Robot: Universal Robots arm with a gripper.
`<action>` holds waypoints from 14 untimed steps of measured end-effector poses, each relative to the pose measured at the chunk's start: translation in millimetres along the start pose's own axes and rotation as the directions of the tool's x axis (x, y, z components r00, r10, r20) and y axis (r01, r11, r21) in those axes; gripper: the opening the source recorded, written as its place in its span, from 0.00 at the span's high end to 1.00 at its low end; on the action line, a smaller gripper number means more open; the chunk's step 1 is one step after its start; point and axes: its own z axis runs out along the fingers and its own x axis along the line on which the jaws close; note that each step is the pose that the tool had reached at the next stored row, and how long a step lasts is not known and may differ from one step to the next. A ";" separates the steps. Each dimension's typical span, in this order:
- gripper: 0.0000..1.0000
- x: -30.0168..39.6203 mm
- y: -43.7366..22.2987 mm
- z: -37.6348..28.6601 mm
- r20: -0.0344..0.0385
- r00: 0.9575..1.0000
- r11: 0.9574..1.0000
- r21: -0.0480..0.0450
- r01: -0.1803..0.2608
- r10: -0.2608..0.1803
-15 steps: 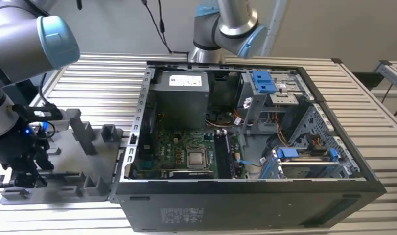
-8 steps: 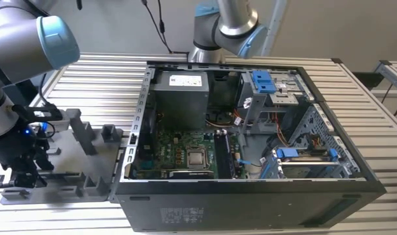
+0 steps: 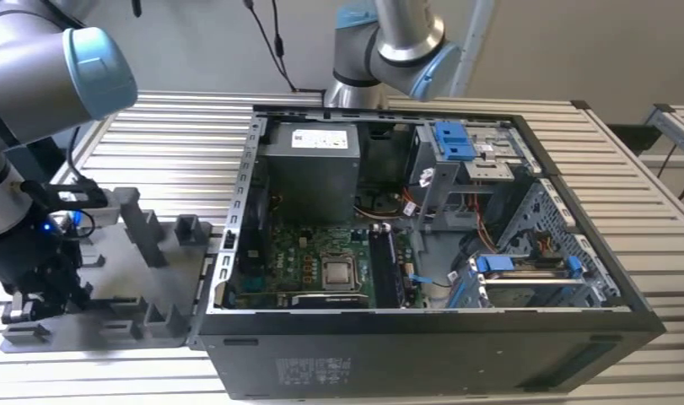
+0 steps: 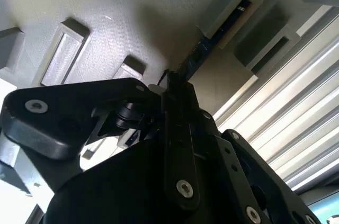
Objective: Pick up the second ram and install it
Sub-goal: 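Pick up the second ram and move it above second insertion slot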
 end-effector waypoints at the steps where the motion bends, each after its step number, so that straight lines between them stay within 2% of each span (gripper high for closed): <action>1: 0.79 0.0 0.0 0.0 0.000 1.000 1.000 0.000 0.000 0.000; 5: 0.81 0.1 0.0 0.0 0.000 1.000 1.000 0.000 0.000 0.000; 6: 0.86 0.1 0.0 0.0 0.000 1.000 1.000 0.000 0.000 0.000; 14: 0.86 0.2 0.0 0.0 0.000 1.000 1.000 0.000 0.000 0.000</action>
